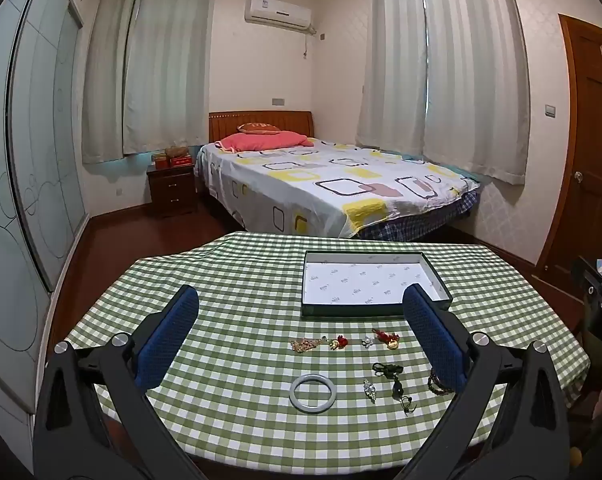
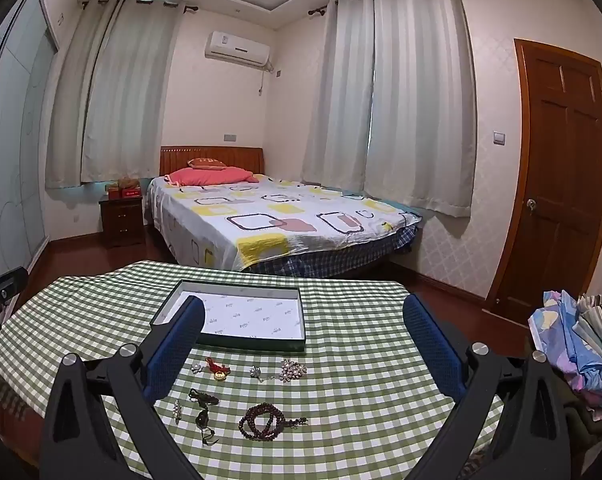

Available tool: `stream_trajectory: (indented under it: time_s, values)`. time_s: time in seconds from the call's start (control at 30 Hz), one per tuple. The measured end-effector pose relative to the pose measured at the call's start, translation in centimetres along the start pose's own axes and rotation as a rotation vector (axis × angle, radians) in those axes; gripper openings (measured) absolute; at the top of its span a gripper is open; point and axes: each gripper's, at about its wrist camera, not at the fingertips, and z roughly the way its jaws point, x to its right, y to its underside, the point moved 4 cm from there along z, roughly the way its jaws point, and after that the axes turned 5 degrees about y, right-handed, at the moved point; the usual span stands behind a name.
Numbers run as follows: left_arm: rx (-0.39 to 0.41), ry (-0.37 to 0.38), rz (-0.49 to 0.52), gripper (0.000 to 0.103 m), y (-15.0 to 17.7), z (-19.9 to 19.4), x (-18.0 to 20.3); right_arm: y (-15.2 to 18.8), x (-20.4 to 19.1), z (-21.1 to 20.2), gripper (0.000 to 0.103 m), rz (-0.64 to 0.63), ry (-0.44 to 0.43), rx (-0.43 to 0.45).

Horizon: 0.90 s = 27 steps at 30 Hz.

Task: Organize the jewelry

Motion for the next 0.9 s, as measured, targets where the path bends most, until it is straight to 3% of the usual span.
stream_trajectory:
  time_s: [0.9]
  values:
    - [0.002,0.009,-0.007,0.099,-0.86,-0.94,0.48,-0.31,-0.01,-0.17,0.096,0.004,-0.002,0.007]
